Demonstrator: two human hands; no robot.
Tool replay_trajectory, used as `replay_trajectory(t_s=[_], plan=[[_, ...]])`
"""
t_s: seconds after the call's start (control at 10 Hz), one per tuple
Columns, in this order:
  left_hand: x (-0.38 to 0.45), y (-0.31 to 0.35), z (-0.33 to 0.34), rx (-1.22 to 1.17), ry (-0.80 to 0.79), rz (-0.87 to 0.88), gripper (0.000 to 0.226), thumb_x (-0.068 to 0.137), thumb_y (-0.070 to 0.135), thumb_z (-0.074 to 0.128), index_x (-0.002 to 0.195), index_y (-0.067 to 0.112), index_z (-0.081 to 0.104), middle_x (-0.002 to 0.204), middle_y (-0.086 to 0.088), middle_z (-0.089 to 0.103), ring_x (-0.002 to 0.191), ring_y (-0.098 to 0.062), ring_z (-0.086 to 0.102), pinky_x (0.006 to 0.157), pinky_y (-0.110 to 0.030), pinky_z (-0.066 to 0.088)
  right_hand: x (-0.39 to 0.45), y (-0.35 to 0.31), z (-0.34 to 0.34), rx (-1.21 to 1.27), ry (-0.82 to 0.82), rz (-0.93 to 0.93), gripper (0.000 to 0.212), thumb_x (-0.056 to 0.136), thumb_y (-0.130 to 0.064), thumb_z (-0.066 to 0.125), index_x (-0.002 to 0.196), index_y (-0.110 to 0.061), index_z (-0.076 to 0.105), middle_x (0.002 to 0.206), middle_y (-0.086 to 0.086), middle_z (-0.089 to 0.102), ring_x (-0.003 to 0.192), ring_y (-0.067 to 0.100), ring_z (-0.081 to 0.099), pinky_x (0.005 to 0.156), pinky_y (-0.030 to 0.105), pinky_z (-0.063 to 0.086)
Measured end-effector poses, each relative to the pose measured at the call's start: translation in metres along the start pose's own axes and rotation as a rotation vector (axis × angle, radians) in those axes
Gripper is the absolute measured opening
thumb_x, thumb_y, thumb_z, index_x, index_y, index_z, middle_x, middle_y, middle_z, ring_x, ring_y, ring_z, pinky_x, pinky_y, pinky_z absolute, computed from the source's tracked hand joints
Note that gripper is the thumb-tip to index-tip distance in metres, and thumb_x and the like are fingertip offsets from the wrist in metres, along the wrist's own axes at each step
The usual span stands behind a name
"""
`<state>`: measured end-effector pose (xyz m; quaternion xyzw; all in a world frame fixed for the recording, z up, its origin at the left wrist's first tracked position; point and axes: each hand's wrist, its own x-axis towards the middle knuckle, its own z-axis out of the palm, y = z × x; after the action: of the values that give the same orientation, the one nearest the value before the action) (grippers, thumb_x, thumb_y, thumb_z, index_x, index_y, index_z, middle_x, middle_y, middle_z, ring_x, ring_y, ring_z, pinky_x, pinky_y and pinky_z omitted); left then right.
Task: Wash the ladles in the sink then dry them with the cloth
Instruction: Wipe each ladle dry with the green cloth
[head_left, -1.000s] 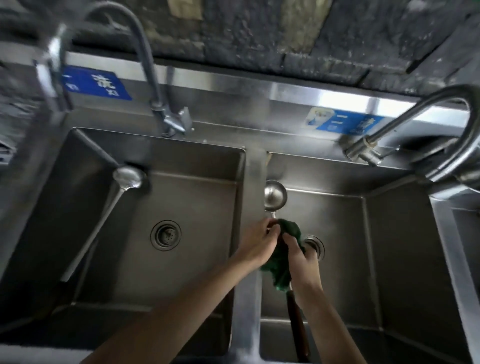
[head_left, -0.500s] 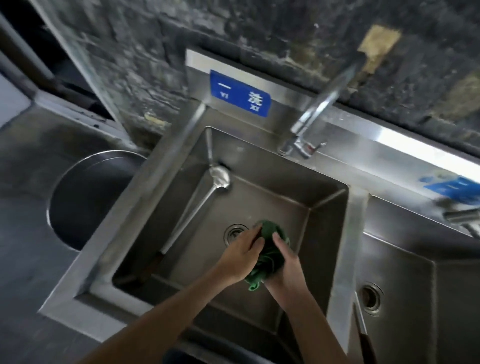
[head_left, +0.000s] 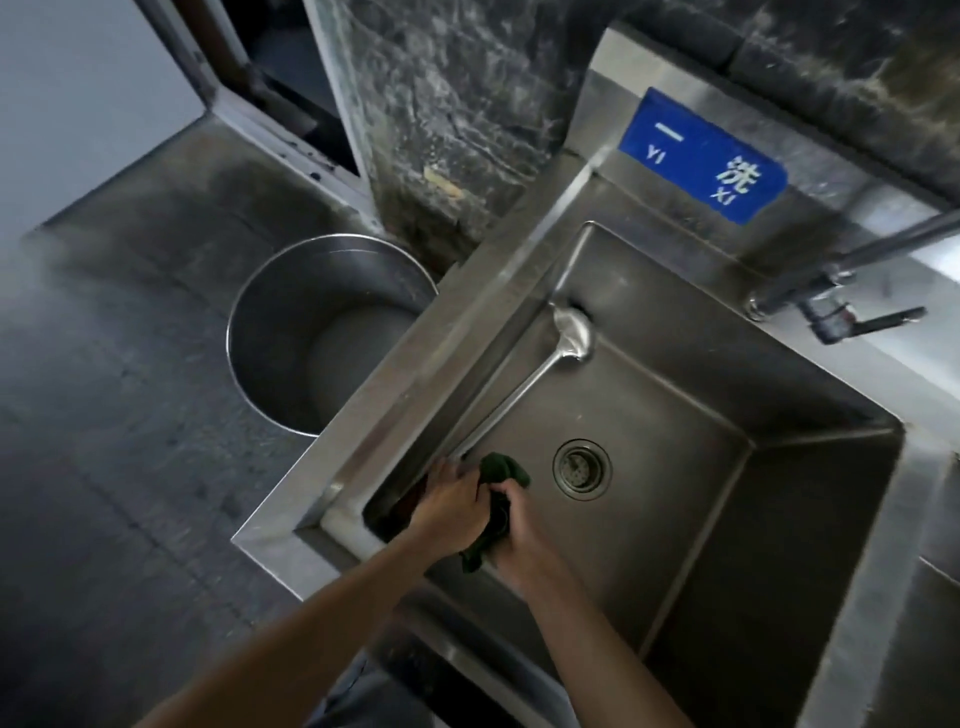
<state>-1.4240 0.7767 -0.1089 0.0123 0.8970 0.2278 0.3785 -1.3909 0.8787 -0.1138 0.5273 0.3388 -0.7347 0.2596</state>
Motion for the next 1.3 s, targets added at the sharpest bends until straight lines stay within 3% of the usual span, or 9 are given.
replay_trajectory(t_s=[0.1, 0.2, 0.4, 0.6, 0.8, 1.0, 1.1, 1.2, 1.3], plan=[[0.007, -0.025, 0.002, 0.017, -0.029, -0.107, 0.052, 0.101, 0.039, 0.036, 0.150, 0.021, 0.039, 0.163, -0.014, 0.017, 0.150, -0.036, 0.010, 0.121, -0.048, 0.011, 0.017, 0.013, 0.018, -0.059, 0.082, 0.052, 0.032, 0.095, -0.030, 0.058, 0.115, -0.009, 0.072, 0.099, 0.020, 0.078, 0.103, 0.036, 0.071, 0.088, 0.047, 0.059], [0.015, -0.034, -0.001, -0.085, -0.163, -0.244, 0.051, 0.102, 0.042, 0.032, 0.151, 0.028, 0.035, 0.163, -0.011, 0.016, 0.148, -0.038, 0.014, 0.119, -0.050, 0.016, 0.028, 0.019, 0.029, -0.018, 0.103, 0.104, 0.031, 0.093, -0.029, 0.058, 0.112, -0.007, 0.072, 0.091, 0.021, 0.078, 0.097, 0.035, 0.071, 0.074, 0.042, 0.057], [0.017, -0.033, -0.022, -0.215, -0.093, -0.172, 0.047, 0.102, 0.037, 0.039, 0.136, 0.006, 0.031, 0.133, -0.024, 0.053, 0.121, -0.038, 0.054, 0.104, -0.050, 0.042, 0.028, 0.019, 0.033, 0.118, 0.012, 0.022, 0.031, 0.094, -0.024, 0.058, 0.115, -0.006, 0.072, 0.100, 0.020, 0.078, 0.092, 0.034, 0.075, 0.088, 0.047, 0.060], [0.004, -0.014, -0.042, -0.293, -0.082, -0.116, 0.053, 0.102, 0.046, 0.039, 0.131, 0.003, 0.045, 0.128, -0.022, 0.058, 0.117, -0.038, 0.057, 0.096, -0.037, 0.046, 0.006, 0.000, 0.029, 0.312, -0.122, -0.071, 0.067, 0.098, -0.064, 0.044, 0.116, -0.010, 0.077, 0.119, 0.019, 0.074, 0.105, 0.032, 0.075, 0.081, 0.041, 0.061], [-0.017, 0.018, -0.058, -0.326, 0.119, -0.005, 0.057, 0.092, 0.060, 0.032, 0.103, 0.011, 0.058, 0.102, -0.019, 0.068, 0.093, -0.037, 0.065, 0.082, -0.044, 0.053, -0.028, -0.034, 0.040, 0.003, -0.048, -0.204, 0.065, 0.102, -0.060, 0.033, 0.109, -0.016, 0.079, 0.111, 0.012, 0.078, 0.103, 0.026, 0.075, 0.085, 0.040, 0.058], [-0.049, 0.016, -0.056, -0.333, 0.157, 0.134, 0.033, 0.103, 0.039, 0.032, 0.088, 0.019, 0.054, 0.084, -0.007, 0.067, 0.080, -0.031, 0.066, 0.074, -0.049, 0.052, -0.057, -0.029, 0.047, -0.350, 0.141, -0.470, 0.034, 0.099, -0.043, 0.059, 0.079, -0.023, 0.078, 0.078, 0.001, 0.078, 0.080, 0.020, 0.076, 0.065, 0.028, 0.054], [-0.072, 0.021, -0.057, -0.354, 0.158, 0.230, 0.043, 0.099, 0.037, 0.025, 0.096, 0.015, 0.062, 0.081, -0.003, 0.068, 0.070, -0.022, 0.065, 0.067, -0.046, 0.051, -0.073, -0.023, 0.045, -0.670, 0.285, -0.737, 0.023, 0.101, -0.039, 0.059, 0.098, -0.022, 0.073, 0.107, 0.007, 0.068, 0.096, 0.023, 0.065, 0.084, 0.032, 0.054], [-0.084, 0.020, -0.052, -0.437, 0.171, 0.244, 0.036, 0.095, 0.035, 0.030, 0.078, 0.025, 0.060, 0.064, 0.008, 0.064, 0.058, -0.006, 0.060, 0.054, -0.027, 0.043, -0.088, -0.023, 0.048, -0.815, 0.395, -0.811, 0.041, 0.098, -0.038, 0.063, 0.130, -0.018, 0.049, 0.125, 0.002, 0.039, 0.100, 0.016, 0.050, 0.087, 0.026, 0.043], [-0.097, 0.024, -0.055, -0.512, 0.167, 0.261, 0.034, 0.100, 0.025, 0.038, 0.073, 0.024, 0.059, 0.060, 0.007, 0.065, 0.052, -0.006, 0.058, 0.048, -0.023, 0.041, -0.110, -0.028, 0.047, -0.756, 0.403, -0.903, 0.063, 0.090, -0.030, 0.075, 0.135, -0.026, 0.031, 0.128, -0.002, 0.034, 0.111, 0.011, 0.046, 0.090, 0.024, 0.044]])
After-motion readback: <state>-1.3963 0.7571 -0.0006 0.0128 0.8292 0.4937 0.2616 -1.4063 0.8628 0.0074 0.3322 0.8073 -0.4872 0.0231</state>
